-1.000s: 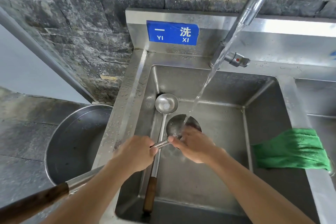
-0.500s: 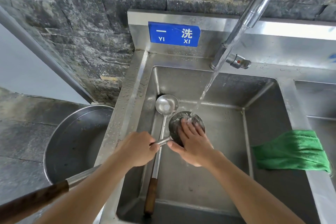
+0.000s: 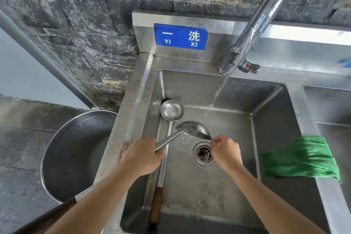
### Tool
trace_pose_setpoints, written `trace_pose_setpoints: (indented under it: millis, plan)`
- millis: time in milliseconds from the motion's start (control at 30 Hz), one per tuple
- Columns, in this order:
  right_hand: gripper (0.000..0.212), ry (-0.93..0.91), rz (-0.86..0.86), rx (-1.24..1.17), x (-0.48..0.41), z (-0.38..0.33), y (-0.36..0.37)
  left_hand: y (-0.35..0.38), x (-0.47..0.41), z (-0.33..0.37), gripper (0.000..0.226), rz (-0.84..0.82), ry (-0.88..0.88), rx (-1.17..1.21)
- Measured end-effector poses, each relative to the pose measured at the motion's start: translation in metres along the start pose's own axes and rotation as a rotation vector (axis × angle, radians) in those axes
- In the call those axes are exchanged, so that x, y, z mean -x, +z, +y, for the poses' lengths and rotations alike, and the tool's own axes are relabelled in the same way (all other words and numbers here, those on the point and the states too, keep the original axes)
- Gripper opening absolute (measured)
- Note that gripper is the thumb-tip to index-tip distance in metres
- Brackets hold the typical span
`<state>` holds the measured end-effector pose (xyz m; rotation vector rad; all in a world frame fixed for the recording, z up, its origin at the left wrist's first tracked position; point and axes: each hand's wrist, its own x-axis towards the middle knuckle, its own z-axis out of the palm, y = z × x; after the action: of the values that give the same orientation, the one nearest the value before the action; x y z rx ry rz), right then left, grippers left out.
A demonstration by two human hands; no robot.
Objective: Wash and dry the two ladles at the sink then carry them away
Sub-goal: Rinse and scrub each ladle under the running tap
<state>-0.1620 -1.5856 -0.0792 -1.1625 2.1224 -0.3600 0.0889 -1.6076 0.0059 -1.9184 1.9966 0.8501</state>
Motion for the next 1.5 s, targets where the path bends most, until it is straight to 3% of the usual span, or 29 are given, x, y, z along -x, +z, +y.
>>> trace_pose_setpoints:
  millis: [100,267,367,600,767,867,967,1100,1167,1267,1333,1433,1500]
  plan:
    - [0.029,0.052,0.062,-0.100,0.001,-0.011,0.004,0.006,-0.003,0.015,0.040,-0.003,-0.032,0.056]
    - [0.043,-0.016,0.169,-0.213,0.005,-0.031,0.009,0.017,-0.010,0.031,0.029,0.110,-0.014,0.078]
    - [0.035,-0.104,0.152,-0.227,0.004,-0.037,0.011,0.022,-0.009,0.034,0.030,0.121,0.004,0.060]
    - [0.029,-0.074,0.156,-0.290,-0.021,-0.040,-0.004,0.019,-0.022,0.051,0.024,0.155,0.096,0.106]
    - [0.030,-0.202,0.159,-0.169,-0.057,-0.055,-0.017,0.016,-0.030,0.066,0.017,0.195,0.176,0.114]
    - [0.051,-0.104,0.082,-0.148,-0.091,-0.067,-0.029,0.018,-0.028,0.070,0.014,0.226,0.226,0.116]
    - [0.060,0.045,0.074,-0.097,-0.104,-0.075,-0.034,0.014,-0.033,0.074,0.014,0.230,0.242,0.115]
    - [0.040,-0.366,0.160,0.181,-0.083,-0.073,-0.016,0.008,-0.040,0.076,0.014,0.224,0.232,0.094]
    - [0.033,-0.292,0.001,0.083,-0.093,-0.074,-0.032,0.007,-0.039,0.072,0.015,0.224,0.230,0.103]
    - [0.055,-0.065,-0.157,0.036,-0.112,-0.077,-0.048,0.008,-0.034,0.065,0.014,0.241,0.225,0.107]
    - [0.062,-0.154,-0.076,0.101,-0.104,-0.077,-0.038,0.009,-0.033,0.064,0.015,0.246,0.221,0.118]
    - [0.038,-0.523,0.052,0.193,-0.087,-0.069,-0.018,0.010,-0.034,0.067,0.016,0.250,0.219,0.134]
    - [0.031,-0.495,-0.060,0.148,-0.093,-0.075,-0.028,0.011,-0.030,0.065,0.016,0.269,0.210,0.149]
